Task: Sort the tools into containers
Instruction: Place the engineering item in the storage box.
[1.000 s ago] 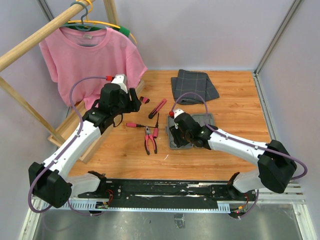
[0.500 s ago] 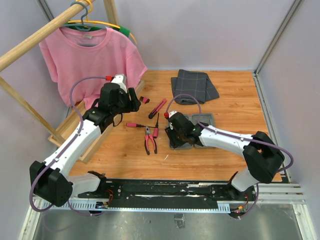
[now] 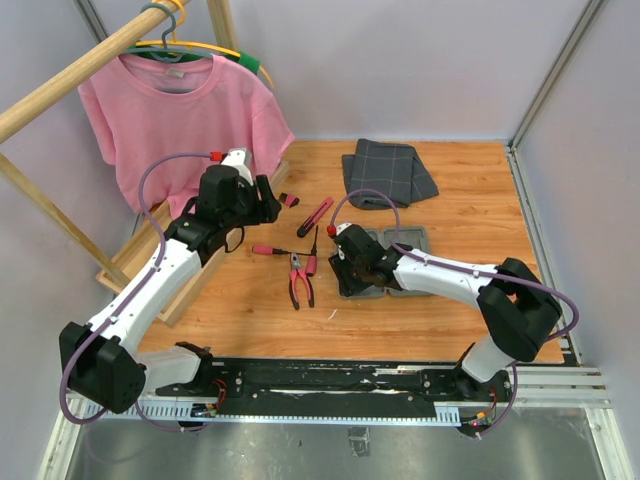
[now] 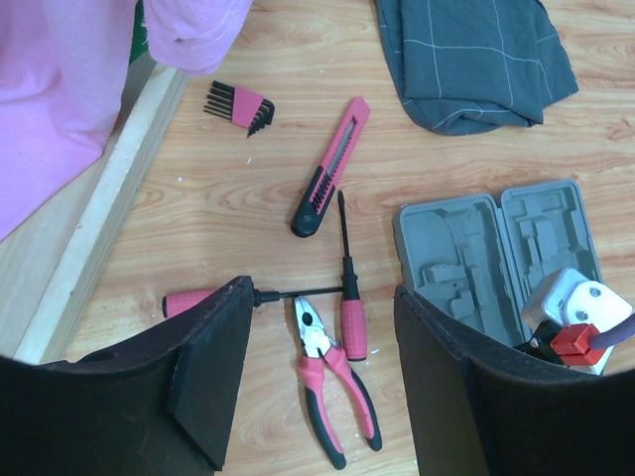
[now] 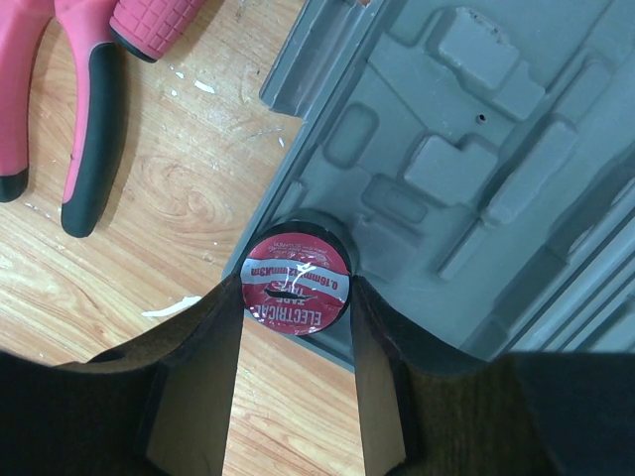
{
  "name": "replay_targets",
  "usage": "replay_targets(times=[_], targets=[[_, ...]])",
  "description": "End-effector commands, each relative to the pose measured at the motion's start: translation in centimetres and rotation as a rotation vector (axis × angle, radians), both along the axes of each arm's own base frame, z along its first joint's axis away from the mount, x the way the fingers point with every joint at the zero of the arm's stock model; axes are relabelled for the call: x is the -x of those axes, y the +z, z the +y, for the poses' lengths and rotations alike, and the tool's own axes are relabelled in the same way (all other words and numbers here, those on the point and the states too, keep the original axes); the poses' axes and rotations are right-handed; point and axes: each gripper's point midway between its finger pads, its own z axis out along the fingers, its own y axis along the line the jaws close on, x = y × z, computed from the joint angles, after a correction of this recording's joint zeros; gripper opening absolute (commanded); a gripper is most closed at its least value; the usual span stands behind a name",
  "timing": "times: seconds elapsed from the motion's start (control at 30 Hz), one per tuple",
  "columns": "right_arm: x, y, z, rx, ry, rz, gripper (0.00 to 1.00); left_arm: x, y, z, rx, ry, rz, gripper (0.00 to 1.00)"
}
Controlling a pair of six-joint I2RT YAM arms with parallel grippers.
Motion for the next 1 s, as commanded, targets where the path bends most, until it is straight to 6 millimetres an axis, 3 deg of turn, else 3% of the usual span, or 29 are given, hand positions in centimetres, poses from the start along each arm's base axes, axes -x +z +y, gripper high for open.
replay_targets(times=[0.0,0.4,0.6,0.97], targets=[[-0.7,0.3,0.3,-0.018,-0.028,0.01,0.42,-0.2,0.1,0.1,0.012,0.001,-0.002,0.63],[-0.4,0.1,0.2,-0.005,-0.031,0.033,0.51,-0.1,0.2,0.1,0.02,-0.006,-0.001,0.63],[-0.2,1.1,0.3,-0.027,-0.027,0.025,0.65,-0.1,0.3,0.2,0.024,-0.008,-0.002,0.63],[-0.2,3.6,0.3,-0.071,0.008,-0.027,0.71,-0.1,0.7,0.6,0.04,-0.01,-0.007,0.63]])
